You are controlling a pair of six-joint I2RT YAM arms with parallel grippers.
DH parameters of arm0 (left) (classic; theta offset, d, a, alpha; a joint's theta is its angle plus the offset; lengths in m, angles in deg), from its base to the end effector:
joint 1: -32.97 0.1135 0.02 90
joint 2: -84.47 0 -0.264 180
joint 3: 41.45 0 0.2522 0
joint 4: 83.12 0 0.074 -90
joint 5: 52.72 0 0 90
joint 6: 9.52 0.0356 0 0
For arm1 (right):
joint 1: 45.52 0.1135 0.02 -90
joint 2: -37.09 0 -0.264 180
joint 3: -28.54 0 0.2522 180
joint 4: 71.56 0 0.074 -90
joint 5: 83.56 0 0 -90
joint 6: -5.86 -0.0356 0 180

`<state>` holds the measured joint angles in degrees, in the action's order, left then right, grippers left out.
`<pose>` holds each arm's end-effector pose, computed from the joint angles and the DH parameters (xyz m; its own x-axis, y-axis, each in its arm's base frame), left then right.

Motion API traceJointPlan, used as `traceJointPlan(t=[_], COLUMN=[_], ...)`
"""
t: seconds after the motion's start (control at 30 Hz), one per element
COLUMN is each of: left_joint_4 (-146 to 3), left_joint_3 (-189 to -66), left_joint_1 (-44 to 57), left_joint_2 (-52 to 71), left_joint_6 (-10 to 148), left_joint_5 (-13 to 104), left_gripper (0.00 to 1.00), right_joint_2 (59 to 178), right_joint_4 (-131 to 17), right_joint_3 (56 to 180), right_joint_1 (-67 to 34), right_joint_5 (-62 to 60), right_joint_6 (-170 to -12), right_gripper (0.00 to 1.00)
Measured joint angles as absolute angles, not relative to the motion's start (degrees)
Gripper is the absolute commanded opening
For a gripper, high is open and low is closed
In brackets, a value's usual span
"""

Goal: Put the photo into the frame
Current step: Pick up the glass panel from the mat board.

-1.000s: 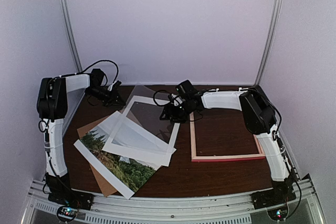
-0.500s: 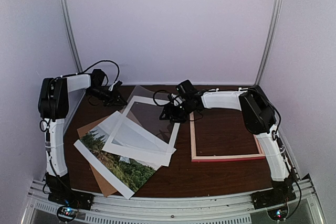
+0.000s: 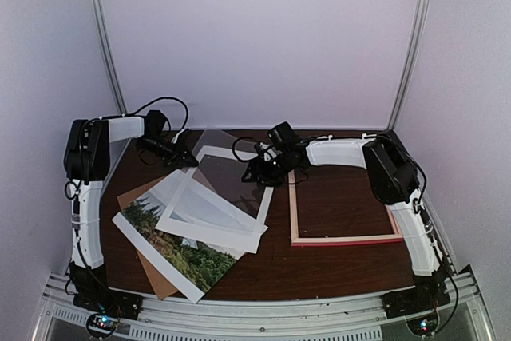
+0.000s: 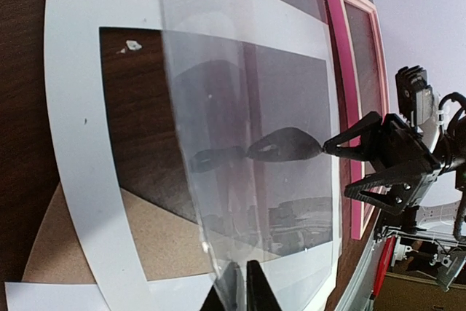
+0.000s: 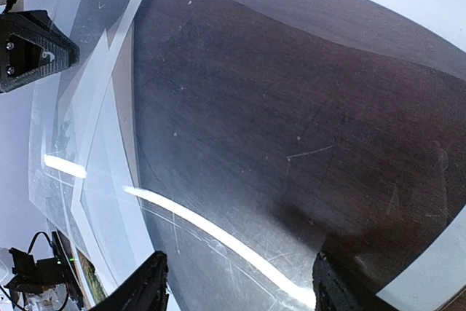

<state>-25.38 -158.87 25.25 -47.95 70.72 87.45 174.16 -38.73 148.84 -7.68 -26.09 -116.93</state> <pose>0.4625 -0.0903 0.1507 -0.9855 0.0240 -0.1681 0.1469 0.6171 -0.7731 0.4006 0.3355 0.1413 -0.9347 -0.1479 -0.3231 -0.3405 0.6330 0.6953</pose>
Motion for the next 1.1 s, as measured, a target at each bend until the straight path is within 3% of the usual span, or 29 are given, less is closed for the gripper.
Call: traceJointPlan(t=[0.17, 0.5, 0.83, 1.1], left_joint_4=[-24.2, -26.6, -33.9, -35.0], left_joint_3=[-159.8, -155.8, -147.3, -146.4], left_joint_1=[25.1, 24.9, 22.3, 15.9], left_joint_2=[-48.0, -42.4, -25.6, -16.5], left_joint_6=[70.5, 66.5, 58.7, 55.4], left_joint_5=[87.2, 85.5, 84.5, 82.1], left_gripper=[0.00, 0.00, 0.00, 0.00], right_joint_2=[174.2, 170.7, 153.3, 141.9], right_joint_4=[-38.8, -35.1, -29.3, -22.9], right_joint_3=[148.8, 146.0, 138.0, 130.0], right_joint_1=[-7.8, -9.1, -15.6, -28.4], right_joint_5=[-26.4, -26.2, -21.6, -10.9], right_joint_6=[-116.8, -113.4, -108.3, -102.3], right_gripper=[0.69, 0.74, 0.77, 0.78])
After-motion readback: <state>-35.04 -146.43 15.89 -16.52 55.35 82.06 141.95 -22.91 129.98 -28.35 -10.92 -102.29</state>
